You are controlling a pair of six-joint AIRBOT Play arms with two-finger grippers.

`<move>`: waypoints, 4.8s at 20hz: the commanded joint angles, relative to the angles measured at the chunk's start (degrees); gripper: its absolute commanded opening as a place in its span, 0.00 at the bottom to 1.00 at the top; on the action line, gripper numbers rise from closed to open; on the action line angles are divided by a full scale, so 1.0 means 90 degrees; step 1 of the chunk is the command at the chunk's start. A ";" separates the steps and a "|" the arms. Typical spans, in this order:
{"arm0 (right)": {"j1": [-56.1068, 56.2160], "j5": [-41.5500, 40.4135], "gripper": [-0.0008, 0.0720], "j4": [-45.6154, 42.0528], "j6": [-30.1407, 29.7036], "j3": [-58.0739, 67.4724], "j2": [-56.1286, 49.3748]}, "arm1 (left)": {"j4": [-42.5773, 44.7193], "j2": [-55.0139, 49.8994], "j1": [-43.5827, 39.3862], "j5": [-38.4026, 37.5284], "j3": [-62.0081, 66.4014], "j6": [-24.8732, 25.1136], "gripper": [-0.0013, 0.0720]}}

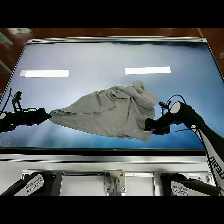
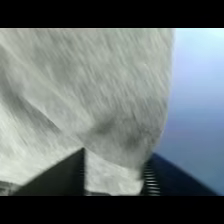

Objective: Fold the shirts.

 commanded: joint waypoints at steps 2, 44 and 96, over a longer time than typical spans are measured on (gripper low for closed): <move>0.0231 -0.0704 0.10 0.0070 0.0219 -0.0107 0.0085 | -0.0002 0.0083 0.0007 -0.0029 0.0005 0.0015 0.06; 0.0231 0.2251 0.10 -0.3121 -0.0185 0.6312 0.0515 | 0.2042 0.2414 0.0005 -0.1787 0.2659 -0.2013 0.06; -0.2285 0.3614 0.96 -0.0503 -0.0282 0.4782 -0.1124 | 0.0471 -0.0760 0.1324 -0.1916 -0.1163 -0.0131 0.76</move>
